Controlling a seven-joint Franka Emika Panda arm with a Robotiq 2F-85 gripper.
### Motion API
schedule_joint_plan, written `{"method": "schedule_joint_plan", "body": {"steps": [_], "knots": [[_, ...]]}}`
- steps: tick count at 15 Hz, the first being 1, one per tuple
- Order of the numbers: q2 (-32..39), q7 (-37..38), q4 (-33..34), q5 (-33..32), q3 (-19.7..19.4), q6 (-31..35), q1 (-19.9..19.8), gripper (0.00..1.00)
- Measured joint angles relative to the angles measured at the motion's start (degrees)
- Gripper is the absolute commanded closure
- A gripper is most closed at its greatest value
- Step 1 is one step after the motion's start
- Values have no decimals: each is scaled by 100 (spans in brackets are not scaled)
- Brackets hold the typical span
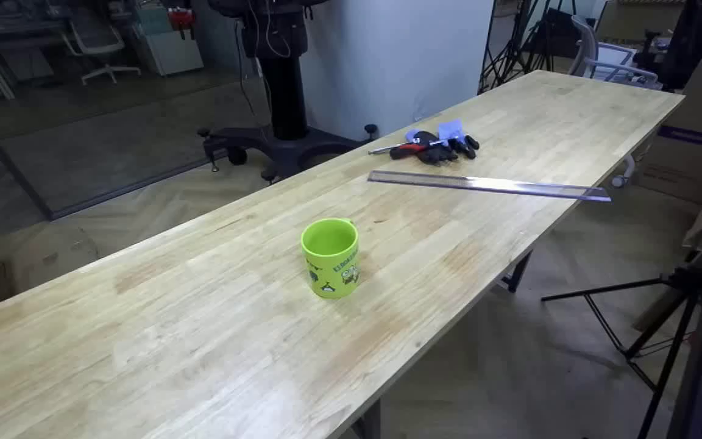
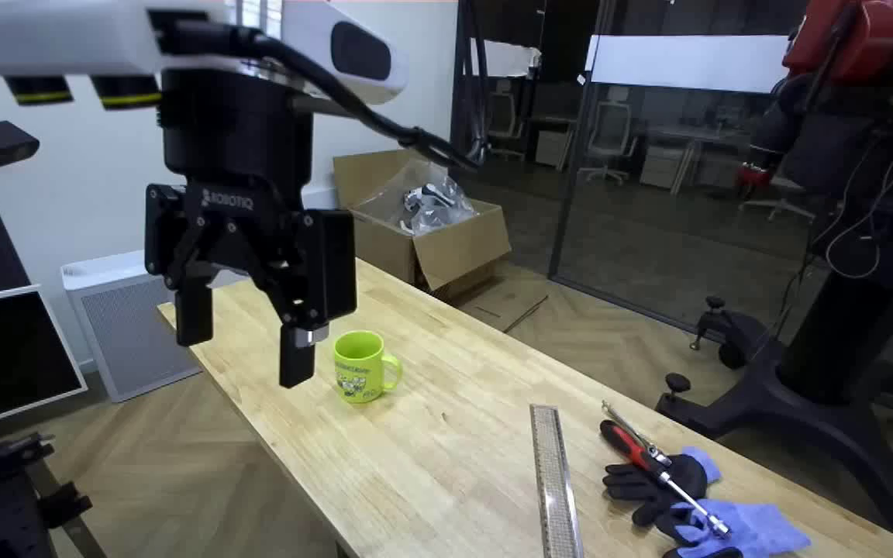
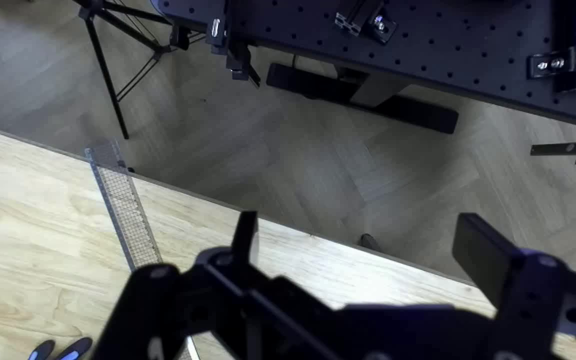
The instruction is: Move the mug slightly to the right
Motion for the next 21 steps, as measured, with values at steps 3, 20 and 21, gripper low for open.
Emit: {"method": "schedule_joint_plan", "body": {"steps": [3, 20, 21], "knots": [[0, 0, -1, 0, 0, 0, 0, 0], [853, 434, 320, 406, -232, 2385, -127, 0], [1129, 402, 468, 611, -258, 2535, -103, 0]]}}
